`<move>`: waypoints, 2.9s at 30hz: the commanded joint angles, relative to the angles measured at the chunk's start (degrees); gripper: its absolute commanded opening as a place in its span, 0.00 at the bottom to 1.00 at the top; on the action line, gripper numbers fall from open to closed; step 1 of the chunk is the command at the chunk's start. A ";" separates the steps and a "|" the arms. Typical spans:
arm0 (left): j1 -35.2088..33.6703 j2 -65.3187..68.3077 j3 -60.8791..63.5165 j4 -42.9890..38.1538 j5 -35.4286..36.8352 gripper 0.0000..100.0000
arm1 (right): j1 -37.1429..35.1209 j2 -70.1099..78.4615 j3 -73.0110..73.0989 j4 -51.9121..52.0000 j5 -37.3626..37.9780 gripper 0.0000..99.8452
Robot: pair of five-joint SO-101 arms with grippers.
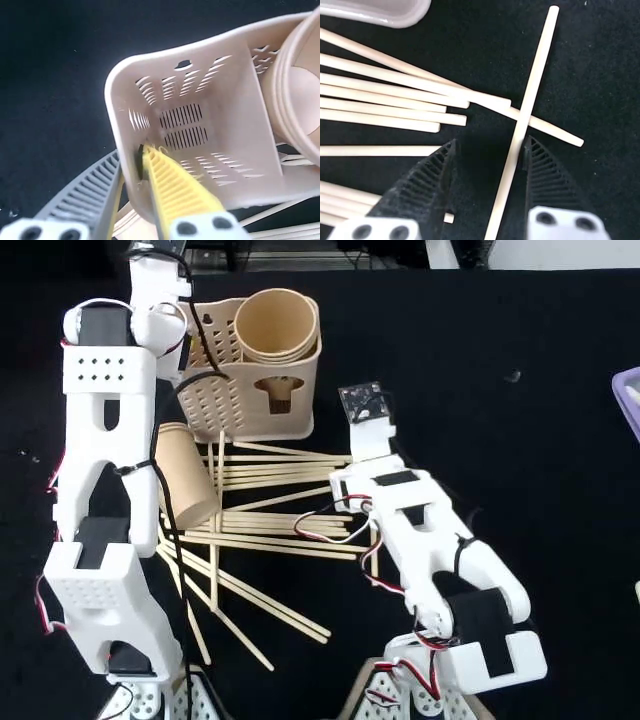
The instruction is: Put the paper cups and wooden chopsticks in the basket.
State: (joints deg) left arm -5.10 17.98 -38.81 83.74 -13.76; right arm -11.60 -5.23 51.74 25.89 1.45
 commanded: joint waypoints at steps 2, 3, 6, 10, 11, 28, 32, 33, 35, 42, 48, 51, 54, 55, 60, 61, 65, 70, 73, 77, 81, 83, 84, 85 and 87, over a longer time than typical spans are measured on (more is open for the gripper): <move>-1.36 -1.41 -1.71 0.18 -0.62 0.18 | 1.05 0.22 -4.00 -0.62 0.00 0.20; -1.98 -1.85 -3.38 1.14 -0.26 0.18 | 1.05 0.22 -3.91 -0.62 0.00 0.20; -4.62 -3.52 -9.89 5.27 0.97 0.18 | 1.05 0.22 -3.91 -0.62 0.00 0.20; -7.87 -5.10 -19.56 9.93 -0.62 0.18 | 1.05 0.31 -4.00 -0.70 0.00 0.20; -8.66 -5.27 -21.93 10.99 -0.70 0.18 | 1.05 0.31 -4.00 -0.70 0.00 0.20; -20.26 7.74 -6.55 14.42 -2.02 0.18 | 1.05 0.31 -4.00 -0.70 0.00 0.20; -18.33 13.27 -6.20 11.25 -1.93 0.18 | 1.05 0.31 -4.00 -0.70 0.00 0.20; -17.89 14.59 -6.11 10.81 -1.93 0.18 | 1.05 0.31 -4.00 -0.70 0.00 0.20; -17.10 16.62 -6.02 10.90 -1.93 0.18 | 1.05 0.31 -4.00 -0.70 0.00 0.20; -14.90 15.91 -5.14 17.14 -2.37 0.18 | 1.05 0.31 -4.09 -0.88 0.00 0.20; -14.73 9.58 3.38 16.97 -4.75 0.18 | 1.05 0.31 -4.09 -0.88 0.00 0.20; -15.34 5.63 7.87 16.88 -6.07 0.18 | 1.05 0.31 -4.09 -0.88 0.00 0.20; -15.69 0.53 12.62 16.97 -7.12 0.18 | 1.05 0.31 -4.09 -0.88 0.00 0.20; -15.52 -1.49 14.64 16.97 -7.38 0.18 | 1.05 0.31 -4.09 -0.88 0.00 0.20; -13.23 -14.15 28.35 16.97 -11.08 0.18 | 1.05 0.31 -4.00 -0.88 0.00 0.20; -12.53 -17.05 31.08 16.88 -11.78 0.18 | 1.05 0.31 -4.00 -0.88 0.00 0.20; -9.98 -28.04 40.48 16.53 -14.95 0.18 | 1.05 0.31 -4.00 -0.79 0.00 0.20; -7.34 -39.30 51.30 13.80 -19.25 0.18 | 1.05 0.31 -3.82 -0.79 0.00 0.20; -7.60 -45.01 54.02 12.40 -22.42 0.19 | 1.05 0.31 -3.82 -0.70 0.00 0.20; -7.34 -50.90 57.19 15.56 -28.75 0.19 | 1.05 0.31 -3.82 -0.70 0.00 0.20; -7.96 -55.12 61.32 16.09 -34.55 0.19 | 1.05 0.31 -3.82 -0.70 0.00 0.20; -8.04 -56.97 62.46 16.18 -35.78 0.19 | 1.05 0.31 -3.82 -0.70 0.00 0.20; -7.87 -58.02 62.55 16.18 -35.87 0.19 | 1.05 0.31 -3.82 -0.70 0.00 0.20; -7.52 -58.99 62.46 16.18 -35.87 0.19 | 1.05 0.31 -3.82 -0.70 0.00 0.20; -7.43 -60.84 61.67 15.82 -35.78 0.19 | 1.05 0.31 -3.82 -0.70 0.00 0.20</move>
State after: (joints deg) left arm -13.27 -38.73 24.13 99.38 -48.66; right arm -11.60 -5.23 51.74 25.89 1.45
